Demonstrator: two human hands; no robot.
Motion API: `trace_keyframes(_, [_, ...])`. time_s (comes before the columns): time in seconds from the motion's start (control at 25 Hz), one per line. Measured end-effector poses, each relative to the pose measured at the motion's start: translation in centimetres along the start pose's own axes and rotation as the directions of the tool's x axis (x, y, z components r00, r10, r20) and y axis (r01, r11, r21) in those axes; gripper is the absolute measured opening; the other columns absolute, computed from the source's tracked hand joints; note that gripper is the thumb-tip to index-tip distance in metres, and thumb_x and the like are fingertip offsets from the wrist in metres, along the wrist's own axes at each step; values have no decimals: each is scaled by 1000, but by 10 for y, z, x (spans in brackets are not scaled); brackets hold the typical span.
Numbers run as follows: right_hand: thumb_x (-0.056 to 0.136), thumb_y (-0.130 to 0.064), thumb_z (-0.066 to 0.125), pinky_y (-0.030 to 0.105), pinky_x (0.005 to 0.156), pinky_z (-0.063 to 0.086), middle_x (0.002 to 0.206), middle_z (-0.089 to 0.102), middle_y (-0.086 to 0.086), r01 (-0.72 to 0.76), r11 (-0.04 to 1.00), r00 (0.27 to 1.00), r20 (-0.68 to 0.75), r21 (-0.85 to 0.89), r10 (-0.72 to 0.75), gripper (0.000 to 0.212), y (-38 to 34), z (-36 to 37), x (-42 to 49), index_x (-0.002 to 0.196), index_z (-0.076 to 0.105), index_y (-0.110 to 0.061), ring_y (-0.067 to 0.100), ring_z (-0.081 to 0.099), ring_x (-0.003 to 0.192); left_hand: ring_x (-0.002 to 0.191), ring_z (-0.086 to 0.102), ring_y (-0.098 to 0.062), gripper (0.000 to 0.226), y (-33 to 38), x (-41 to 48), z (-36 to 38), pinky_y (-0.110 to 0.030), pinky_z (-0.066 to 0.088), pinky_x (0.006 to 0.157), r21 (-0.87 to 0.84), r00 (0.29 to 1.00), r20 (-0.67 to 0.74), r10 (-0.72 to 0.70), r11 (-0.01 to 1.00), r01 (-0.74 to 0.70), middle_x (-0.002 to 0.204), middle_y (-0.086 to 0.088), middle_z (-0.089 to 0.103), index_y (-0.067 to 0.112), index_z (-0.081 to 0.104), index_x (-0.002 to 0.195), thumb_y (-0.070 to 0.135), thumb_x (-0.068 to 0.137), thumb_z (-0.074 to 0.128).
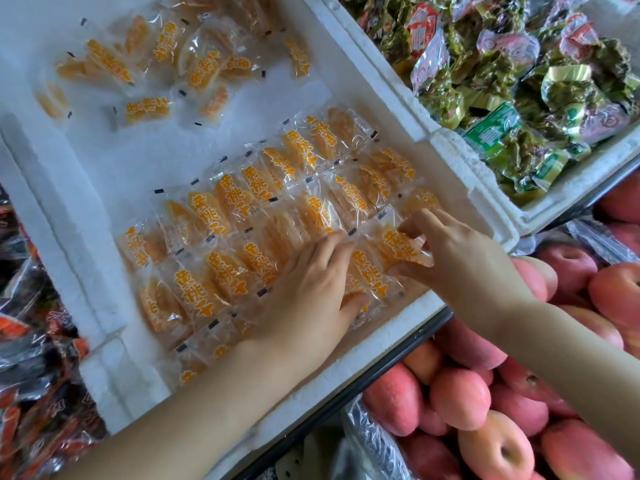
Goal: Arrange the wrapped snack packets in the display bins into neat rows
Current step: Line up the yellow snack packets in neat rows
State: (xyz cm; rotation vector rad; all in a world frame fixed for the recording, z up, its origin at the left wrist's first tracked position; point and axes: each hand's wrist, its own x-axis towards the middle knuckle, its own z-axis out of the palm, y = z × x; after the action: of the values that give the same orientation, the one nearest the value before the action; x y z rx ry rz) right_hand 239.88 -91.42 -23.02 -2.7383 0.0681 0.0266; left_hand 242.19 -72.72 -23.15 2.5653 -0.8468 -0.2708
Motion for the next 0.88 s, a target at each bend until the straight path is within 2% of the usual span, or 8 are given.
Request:
trace_keyframes(0.12, [77, -56, 58, 36, 72, 49, 112, 54, -7, -4, 991, 996, 93, -134, 17, 51, -1, -3, 1, 114, 49, -21, 18, 57, 102, 135, 36, -23, 57, -1, -1, 2, -31, 28, 110, 47, 1000, -8, 4, 999, -4, 143, -4, 41, 11, 44, 139, 36, 89, 60])
trace_keyframes(0.2, [78, -59, 49, 37, 70, 51, 112, 55, -3, 38, 983, 998, 65, -178, -27, 55, 0, -3, 1, 115, 50, -19, 20, 57, 104, 134, 38, -24, 57, -1, -3, 2, -32, 30, 109, 67, 1000, 7, 11, 998, -12, 143, -5, 42, 12, 45, 138, 37, 89, 59])
trace_keyframes(0.28, [78, -54, 48, 39, 64, 54, 103, 57, 5, 130, 979, 989, -53, -158, -140, 54, 4, -1, 1, 112, 55, -12, 28, 61, 94, 127, 48, -27, 55, -4, -3, 3, -34, 39, 103, 119, 999, 5, 34, 992, -34, 136, -8, 49, 11, 52, 131, 38, 84, 64])
trace_keyframes(0.36, [84, -41, 57, 43, 66, 55, 103, 57, 9, 255, 952, 954, -115, -170, -276, 41, 9, 1, 0, 111, 56, -9, 32, 61, 91, 118, 55, -29, 55, -6, -2, 4, -37, 46, 97, 119, 999, -23, 41, 992, -38, 128, -10, 54, 11, 58, 124, 36, 77, 73])
trace_keyframes(0.48, [93, -30, 50, 40, 75, 54, 109, 58, 7, 440, 867, 872, -118, -236, -475, 27, 13, 1, 7, 111, 60, -12, 26, 59, 94, 110, 58, -20, 43, -11, -3, -2, -29, 50, 89, 78, 995, -86, 50, 996, -43, 119, -3, 55, 16, 59, 118, 42, 83, 59])
trace_keyframes(0.64, [97, -27, 43, 42, 76, 52, 101, 58, 8, 470, 865, 838, -220, -175, -500, 24, -2, -4, 53, 103, 59, -10, 29, 58, 88, 107, 49, -16, 40, -40, 11, -20, -28, 44, 95, 72, 985, -172, 34, 997, -22, 110, -2, 52, 16, 60, 110, 42, 88, 39])
trace_keyframes(0.76, [95, -20, 43, 44, 76, 51, 99, 54, 12, 505, 851, 799, -293, -145, -525, 19, -28, 9, 119, 101, 57, -9, 31, 56, 86, 116, 48, -24, 36, -83, 36, -39, -35, 38, 101, 113, 971, -238, -17, 993, 45, 117, -9, 53, 11, 61, 113, 35, 89, 49])
trace_keyframes(0.88, [91, -16, 44, 47, 82, 49, 108, 53, 16, 452, 881, 829, -299, -141, -473, 25, -48, 26, 183, 109, 57, -6, 36, 55, 95, 131, 36, -29, 36, -115, 67, -61, -37, 30, 107, 121, 968, -200, -150, 977, 176, 135, -11, 43, 10, 55, 125, 23, 92, 58])
